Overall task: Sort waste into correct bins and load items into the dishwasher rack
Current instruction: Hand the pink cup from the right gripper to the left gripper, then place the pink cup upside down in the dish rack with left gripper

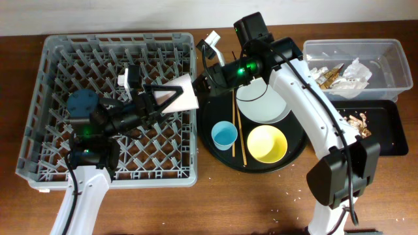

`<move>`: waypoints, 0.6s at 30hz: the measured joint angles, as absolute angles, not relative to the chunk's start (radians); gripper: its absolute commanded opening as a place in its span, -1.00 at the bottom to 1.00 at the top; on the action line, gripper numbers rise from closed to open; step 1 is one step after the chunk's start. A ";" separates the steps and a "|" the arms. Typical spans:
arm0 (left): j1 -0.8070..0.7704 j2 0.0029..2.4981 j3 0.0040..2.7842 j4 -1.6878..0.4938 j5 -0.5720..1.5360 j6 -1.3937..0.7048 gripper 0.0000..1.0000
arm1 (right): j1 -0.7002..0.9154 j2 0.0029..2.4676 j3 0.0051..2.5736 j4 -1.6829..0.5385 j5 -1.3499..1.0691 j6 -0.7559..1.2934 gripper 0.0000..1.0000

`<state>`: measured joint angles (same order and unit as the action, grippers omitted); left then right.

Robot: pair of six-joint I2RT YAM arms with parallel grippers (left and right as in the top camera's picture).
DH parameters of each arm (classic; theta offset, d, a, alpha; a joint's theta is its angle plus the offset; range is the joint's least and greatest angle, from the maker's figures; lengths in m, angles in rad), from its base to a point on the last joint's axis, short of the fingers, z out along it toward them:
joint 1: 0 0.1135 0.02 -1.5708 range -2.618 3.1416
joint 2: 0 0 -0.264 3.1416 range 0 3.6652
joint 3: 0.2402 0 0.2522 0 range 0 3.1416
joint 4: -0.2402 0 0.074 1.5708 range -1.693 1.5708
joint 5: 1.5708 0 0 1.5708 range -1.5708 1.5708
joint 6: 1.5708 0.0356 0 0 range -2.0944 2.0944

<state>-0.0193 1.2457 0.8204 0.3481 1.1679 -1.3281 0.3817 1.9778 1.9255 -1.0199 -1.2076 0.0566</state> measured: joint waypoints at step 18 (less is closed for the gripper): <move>-0.117 1.261 1.150 -0.794 0.570 -0.559 0.03 | 0.105 1.982 1.933 -1.242 -0.478 0.096 0.46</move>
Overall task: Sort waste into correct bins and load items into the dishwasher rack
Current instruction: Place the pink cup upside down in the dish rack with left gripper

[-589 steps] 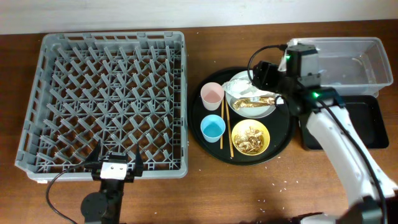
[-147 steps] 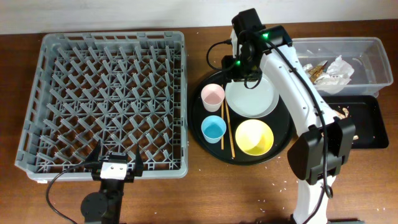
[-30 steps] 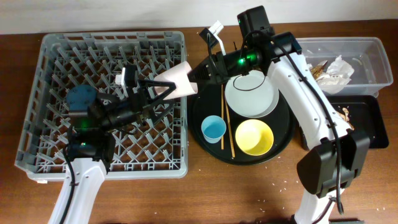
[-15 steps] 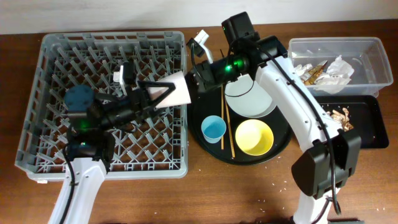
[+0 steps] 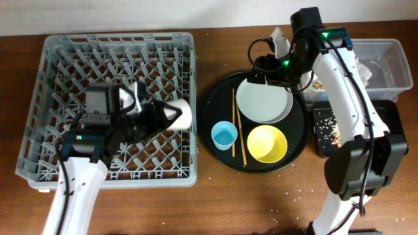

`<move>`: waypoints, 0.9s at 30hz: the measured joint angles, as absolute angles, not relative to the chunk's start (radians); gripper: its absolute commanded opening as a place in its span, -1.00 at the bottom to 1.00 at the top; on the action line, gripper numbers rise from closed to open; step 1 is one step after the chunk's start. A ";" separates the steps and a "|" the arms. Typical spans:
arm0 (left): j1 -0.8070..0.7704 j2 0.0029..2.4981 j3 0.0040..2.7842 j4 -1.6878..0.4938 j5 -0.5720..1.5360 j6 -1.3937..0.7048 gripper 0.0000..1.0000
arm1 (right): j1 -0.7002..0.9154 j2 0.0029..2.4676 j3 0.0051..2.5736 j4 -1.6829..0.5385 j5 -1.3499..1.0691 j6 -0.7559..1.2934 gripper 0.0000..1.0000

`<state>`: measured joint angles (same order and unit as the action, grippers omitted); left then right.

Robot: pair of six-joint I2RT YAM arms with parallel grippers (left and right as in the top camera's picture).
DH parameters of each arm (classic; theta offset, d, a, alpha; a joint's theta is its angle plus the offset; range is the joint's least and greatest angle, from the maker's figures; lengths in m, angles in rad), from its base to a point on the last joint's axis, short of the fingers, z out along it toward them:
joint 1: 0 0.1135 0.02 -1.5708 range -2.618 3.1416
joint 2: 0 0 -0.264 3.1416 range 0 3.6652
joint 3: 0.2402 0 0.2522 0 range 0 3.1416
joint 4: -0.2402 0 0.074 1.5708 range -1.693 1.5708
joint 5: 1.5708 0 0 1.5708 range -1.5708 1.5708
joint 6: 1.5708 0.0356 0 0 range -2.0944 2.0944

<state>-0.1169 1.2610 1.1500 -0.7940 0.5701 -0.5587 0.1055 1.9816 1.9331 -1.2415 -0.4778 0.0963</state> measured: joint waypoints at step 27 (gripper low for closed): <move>-0.488 1.684 1.277 -1.138 -0.071 -0.392 0.98 | 0.106 1.982 1.935 -1.305 -0.336 0.093 0.45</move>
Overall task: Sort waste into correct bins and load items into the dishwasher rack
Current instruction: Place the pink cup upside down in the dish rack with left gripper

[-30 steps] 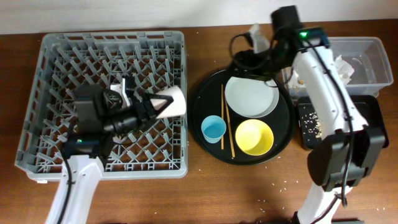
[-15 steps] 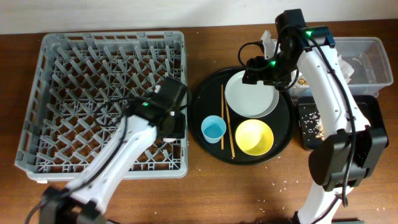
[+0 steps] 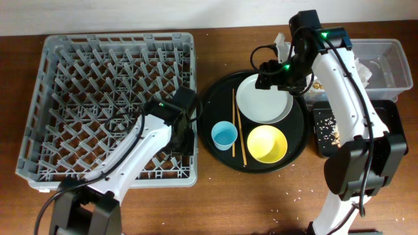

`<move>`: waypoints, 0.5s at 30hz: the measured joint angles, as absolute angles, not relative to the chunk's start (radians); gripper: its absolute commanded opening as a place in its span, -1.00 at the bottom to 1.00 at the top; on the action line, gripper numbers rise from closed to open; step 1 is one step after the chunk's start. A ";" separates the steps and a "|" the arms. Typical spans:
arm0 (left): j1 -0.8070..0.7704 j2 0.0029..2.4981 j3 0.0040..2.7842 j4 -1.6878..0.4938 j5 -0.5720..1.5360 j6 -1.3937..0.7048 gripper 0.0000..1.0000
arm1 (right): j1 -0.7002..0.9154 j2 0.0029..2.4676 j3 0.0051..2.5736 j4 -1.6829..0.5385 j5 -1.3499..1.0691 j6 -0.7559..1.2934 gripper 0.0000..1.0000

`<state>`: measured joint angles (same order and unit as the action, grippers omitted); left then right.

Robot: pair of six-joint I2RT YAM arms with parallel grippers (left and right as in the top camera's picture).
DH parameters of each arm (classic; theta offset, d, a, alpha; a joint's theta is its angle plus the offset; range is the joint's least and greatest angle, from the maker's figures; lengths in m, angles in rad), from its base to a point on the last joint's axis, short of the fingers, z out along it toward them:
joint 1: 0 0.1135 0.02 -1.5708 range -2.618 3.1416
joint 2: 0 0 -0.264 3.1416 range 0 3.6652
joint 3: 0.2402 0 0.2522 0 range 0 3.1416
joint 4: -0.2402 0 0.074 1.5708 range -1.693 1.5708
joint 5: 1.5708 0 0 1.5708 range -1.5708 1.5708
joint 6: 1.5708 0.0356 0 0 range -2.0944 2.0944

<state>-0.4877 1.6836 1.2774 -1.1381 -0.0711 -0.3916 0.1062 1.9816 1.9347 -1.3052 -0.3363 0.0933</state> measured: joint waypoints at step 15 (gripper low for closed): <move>-0.475 1.587 1.398 -1.171 -0.083 -0.396 0.99 | 0.106 1.807 2.019 -1.330 -0.305 0.088 0.40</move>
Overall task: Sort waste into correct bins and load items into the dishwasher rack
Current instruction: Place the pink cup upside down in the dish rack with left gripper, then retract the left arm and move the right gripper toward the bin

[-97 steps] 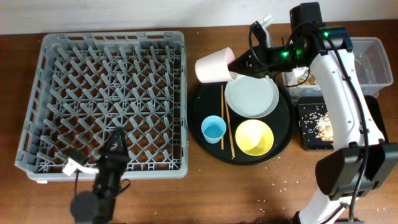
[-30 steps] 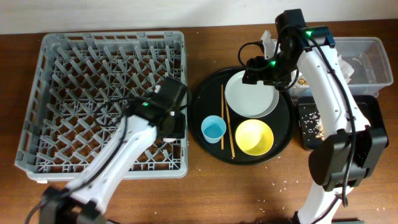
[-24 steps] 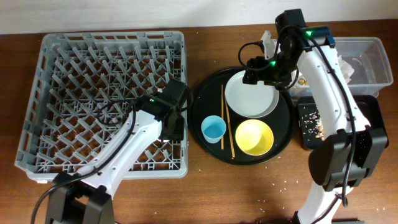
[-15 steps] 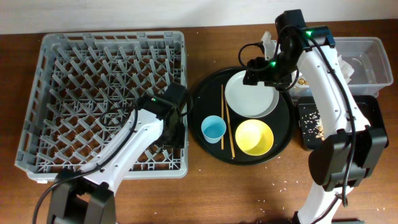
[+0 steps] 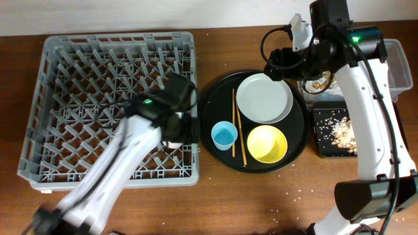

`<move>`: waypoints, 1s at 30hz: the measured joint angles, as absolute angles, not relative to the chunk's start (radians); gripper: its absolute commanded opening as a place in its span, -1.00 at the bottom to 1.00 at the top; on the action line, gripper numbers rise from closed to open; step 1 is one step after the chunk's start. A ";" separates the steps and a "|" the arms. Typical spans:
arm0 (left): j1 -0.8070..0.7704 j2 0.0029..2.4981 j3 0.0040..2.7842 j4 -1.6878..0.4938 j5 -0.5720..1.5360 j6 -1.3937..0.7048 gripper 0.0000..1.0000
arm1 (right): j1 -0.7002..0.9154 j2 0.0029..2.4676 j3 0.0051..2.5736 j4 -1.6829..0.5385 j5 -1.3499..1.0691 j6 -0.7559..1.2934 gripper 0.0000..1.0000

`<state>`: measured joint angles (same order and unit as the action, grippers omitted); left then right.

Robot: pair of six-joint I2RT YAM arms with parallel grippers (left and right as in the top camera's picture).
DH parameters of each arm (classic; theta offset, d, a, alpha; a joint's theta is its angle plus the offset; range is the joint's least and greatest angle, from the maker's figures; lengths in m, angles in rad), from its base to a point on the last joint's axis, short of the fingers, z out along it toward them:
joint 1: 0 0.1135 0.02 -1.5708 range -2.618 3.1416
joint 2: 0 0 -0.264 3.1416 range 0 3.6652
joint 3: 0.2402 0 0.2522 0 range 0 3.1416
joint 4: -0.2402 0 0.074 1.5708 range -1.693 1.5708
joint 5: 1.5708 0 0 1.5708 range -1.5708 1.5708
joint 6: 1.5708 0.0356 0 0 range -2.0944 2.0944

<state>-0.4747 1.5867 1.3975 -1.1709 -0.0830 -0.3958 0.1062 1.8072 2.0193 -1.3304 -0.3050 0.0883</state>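
The grey dishwasher rack (image 5: 65,78) fills the left. My left arm is blurred over its right front corner, and the left gripper (image 5: 179,130) points down there with part of a white cup (image 5: 171,140) showing under it. Its jaws are hidden. A black round tray (image 5: 212,117) holds a white plate (image 5: 264,98), a blue cup (image 5: 224,135), a yellow bowl (image 5: 267,143) and chopsticks (image 5: 238,127). My right gripper (image 5: 275,65) hovers at the plate's far edge. Whether it is open or shut does not show.
A black bin (image 5: 334,134) with food scraps sits right of the tray. A clear bin (image 5: 400,62) with crumpled paper lies behind it, partly under the right arm. Crumbs dot the wooden table (image 5: 261,202) in front.
The left arm has shifted slightly over the rack's right front corner, and a bit of white cup now shows beneath it. The right arm has swung a little to the right and back.
First the left gripper held a white cup over the rack's right side, with the right gripper close by at the rack's edge. Then the right arm stood back by the plate. The left arm later pointed down at the rack's right front corner, where it is now.
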 measured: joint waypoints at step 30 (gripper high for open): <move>-0.361 0.953 1.457 -1.478 -0.147 -0.396 0.99 | 0.089 1.759 2.300 -1.397 -0.356 0.262 0.45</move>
